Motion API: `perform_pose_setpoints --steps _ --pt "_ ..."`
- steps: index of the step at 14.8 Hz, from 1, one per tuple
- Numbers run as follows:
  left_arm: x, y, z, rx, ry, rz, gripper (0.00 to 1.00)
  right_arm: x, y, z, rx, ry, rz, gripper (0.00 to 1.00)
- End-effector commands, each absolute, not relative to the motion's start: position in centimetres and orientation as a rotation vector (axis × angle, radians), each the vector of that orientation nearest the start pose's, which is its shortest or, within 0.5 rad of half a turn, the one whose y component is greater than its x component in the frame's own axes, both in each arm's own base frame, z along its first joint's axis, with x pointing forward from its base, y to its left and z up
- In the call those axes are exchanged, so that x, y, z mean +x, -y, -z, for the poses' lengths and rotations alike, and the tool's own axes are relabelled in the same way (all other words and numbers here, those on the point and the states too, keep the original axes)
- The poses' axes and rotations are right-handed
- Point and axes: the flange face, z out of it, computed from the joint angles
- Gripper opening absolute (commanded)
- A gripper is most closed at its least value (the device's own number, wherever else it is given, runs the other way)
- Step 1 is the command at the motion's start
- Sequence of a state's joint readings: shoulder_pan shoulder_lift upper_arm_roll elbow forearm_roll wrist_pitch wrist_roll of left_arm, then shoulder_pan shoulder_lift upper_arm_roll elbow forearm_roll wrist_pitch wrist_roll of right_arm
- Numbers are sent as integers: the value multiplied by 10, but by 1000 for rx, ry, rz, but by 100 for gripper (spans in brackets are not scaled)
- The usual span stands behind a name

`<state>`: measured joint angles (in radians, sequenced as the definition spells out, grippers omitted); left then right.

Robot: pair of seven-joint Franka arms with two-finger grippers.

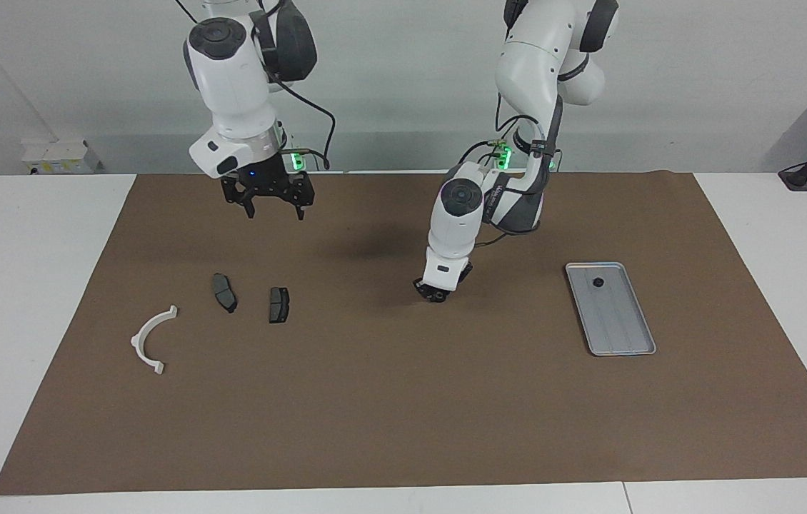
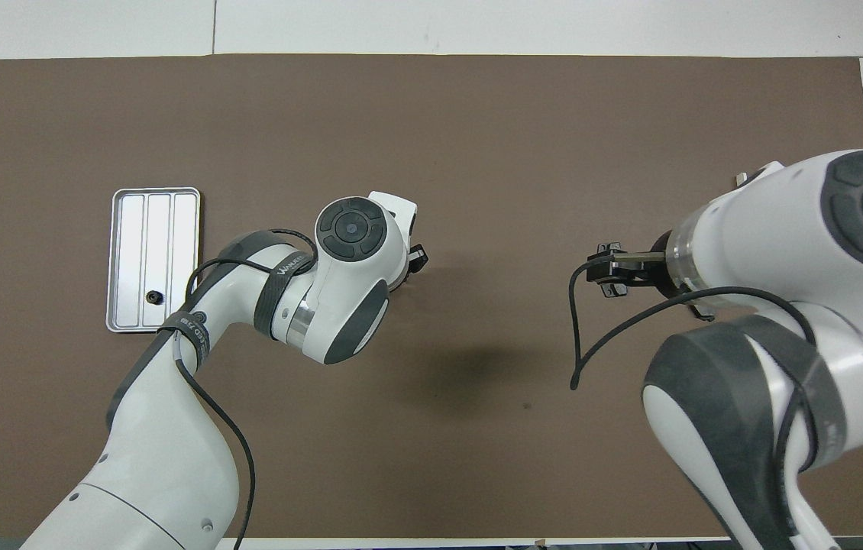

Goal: Place bearing gear from tray to pile

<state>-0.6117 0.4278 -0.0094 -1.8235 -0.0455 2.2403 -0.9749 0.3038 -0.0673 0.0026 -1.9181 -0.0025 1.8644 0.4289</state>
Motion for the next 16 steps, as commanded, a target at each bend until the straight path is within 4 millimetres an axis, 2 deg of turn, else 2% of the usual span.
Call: perform_pose_setpoints --steps 1,3,5,6,10,11,13,14,15,16 --pt "530 342 -339 -3061 593 -17 100 525 -186 -495 -3099 -309 22 100" --pt "527 269 -363 -3077 482 -40 100 530 -210 -470 -3089 -379 24 100" --pt "526 188 -367 -3106 260 -62 100 531 -232 -452 -3084 -408 25 100" --pt "532 155 -365 -3111 164 -85 100 532 -244 -444 -3074 -434 40 100" --pt "549 56 -362 -3129 -14 -95 100 536 -305 -405 -3008 -659 80 100" --pt "551 41 -361 -3132 -7 -79 100 539 -326 -399 -2995 -718 90 100" --pt "557 29 -360 -3136 5 -5 100 554 -352 -403 -2949 -834 97 100" --pt "556 23 -354 -3137 -12 10 93 558 -367 -398 -2953 -862 84 100" --pt "556 13 -349 -3136 -31 17 87 558 -395 -386 -2971 -874 59 100" --pt "554 4 -344 -3136 -41 17 85 563 -418 -370 -2990 -918 40 100"
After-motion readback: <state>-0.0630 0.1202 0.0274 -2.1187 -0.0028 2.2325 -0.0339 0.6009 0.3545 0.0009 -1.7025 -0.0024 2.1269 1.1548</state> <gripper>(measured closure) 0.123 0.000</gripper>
